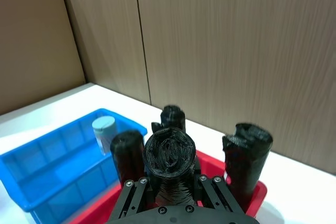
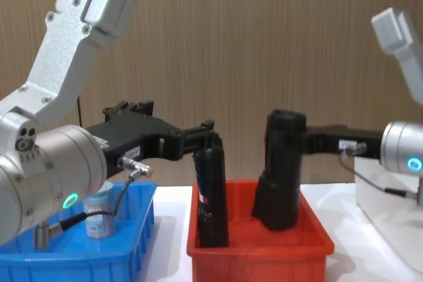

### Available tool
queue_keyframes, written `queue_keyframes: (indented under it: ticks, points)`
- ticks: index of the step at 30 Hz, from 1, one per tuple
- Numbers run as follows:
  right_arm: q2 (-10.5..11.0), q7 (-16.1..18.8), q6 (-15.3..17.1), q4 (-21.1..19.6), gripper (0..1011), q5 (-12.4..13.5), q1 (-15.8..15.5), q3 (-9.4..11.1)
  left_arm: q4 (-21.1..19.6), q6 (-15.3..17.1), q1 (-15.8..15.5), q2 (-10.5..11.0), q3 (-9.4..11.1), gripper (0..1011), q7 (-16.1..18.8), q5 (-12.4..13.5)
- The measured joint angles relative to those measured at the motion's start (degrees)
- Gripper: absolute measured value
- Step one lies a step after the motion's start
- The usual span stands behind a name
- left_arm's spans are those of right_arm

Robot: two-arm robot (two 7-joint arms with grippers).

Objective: Pick the cotton swabs from the blue box and place them into the white box.

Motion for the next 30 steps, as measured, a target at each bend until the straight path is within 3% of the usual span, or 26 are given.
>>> queue_keyframes:
  ticks: [16, 30]
  points:
    - [4.37, -6.31, 5.19, -16.98, 355, 0.99, -5.3, 3.06, 0.0, 0.0, 0.0, 0.0, 0.0, 1004, 0.0, 0.0]
    - [7.96, -13.91, 8.09, -24.12, 355, -0.03, -7.5, 6.38, 0.0, 0.0, 0.0, 0.0, 0.0, 1004, 0.0, 0.0]
